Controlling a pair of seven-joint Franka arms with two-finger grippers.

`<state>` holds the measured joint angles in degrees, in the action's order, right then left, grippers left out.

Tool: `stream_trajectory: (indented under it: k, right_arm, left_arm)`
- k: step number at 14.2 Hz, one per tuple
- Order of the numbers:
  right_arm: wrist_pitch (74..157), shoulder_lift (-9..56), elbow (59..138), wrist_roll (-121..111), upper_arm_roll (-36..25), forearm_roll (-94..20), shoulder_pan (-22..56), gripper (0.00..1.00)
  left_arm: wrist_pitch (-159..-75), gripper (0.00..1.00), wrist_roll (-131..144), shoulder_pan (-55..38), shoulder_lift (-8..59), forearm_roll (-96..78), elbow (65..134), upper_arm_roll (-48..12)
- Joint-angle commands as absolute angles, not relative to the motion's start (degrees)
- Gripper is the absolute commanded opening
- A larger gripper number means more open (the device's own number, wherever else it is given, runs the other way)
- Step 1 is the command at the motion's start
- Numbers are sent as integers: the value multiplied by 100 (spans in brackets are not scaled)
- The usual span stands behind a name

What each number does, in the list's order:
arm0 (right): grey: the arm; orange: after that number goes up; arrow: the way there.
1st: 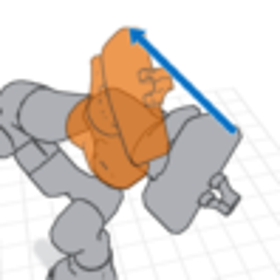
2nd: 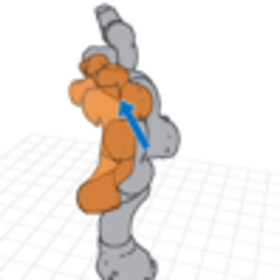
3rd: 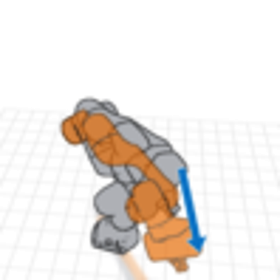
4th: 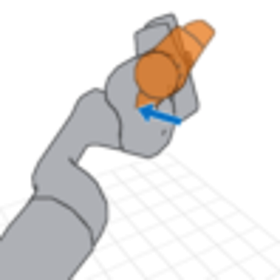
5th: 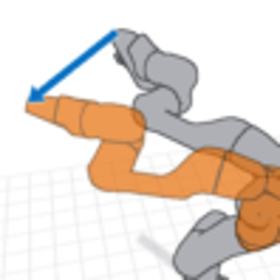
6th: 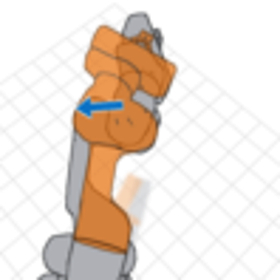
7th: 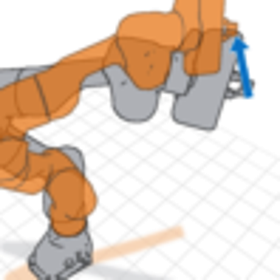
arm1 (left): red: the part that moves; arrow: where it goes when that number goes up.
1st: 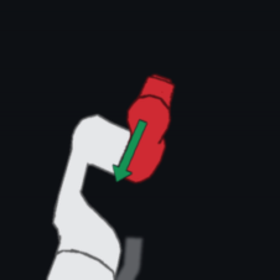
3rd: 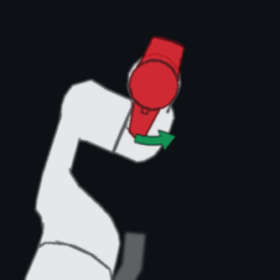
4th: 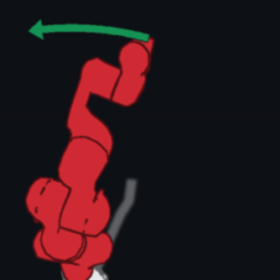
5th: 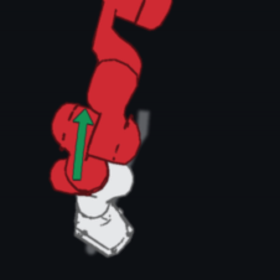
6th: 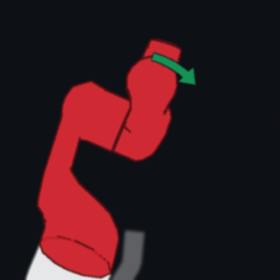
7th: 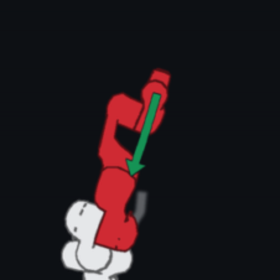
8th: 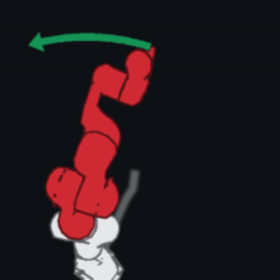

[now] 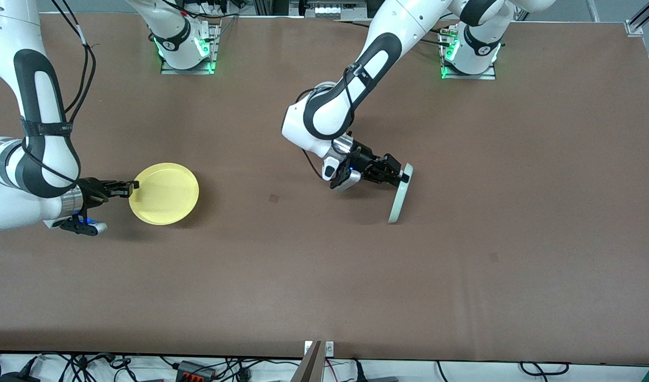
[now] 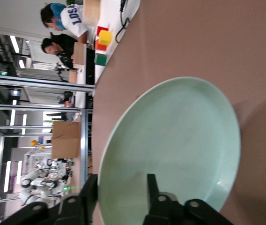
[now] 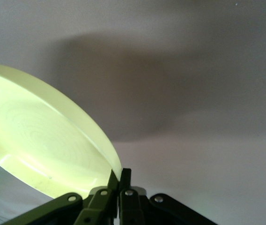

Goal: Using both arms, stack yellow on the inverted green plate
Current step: 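Lift the green plate with the left gripper and flip it upside down, then lower the inverted green plate onto the table center and open the left gripper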

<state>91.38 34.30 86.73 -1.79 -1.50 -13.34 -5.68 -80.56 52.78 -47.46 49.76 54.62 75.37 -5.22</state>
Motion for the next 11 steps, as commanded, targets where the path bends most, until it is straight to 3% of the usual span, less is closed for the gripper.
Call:
stream_trajectory:
  k: [1, 8, 11]
  right_arm:
    - [9000, 3472, 8552, -176, -132, -1362, -606, 0]
    - [9017, 3472, 8552, -386, -132, -1345, -606, 0]
    - [9035, 3472, 8543, -492, -141, -1284, -589, 0]
  left_arm:
    - [-8699, 100, 5352, -4694, 4992, 5055, 7374, -527]
    - [-10456, 100, 5309, -4316, 4589, 3414, 7128, -536]
    - [-10819, 100, 5309, -4175, 4518, 2822, 7128, -527]
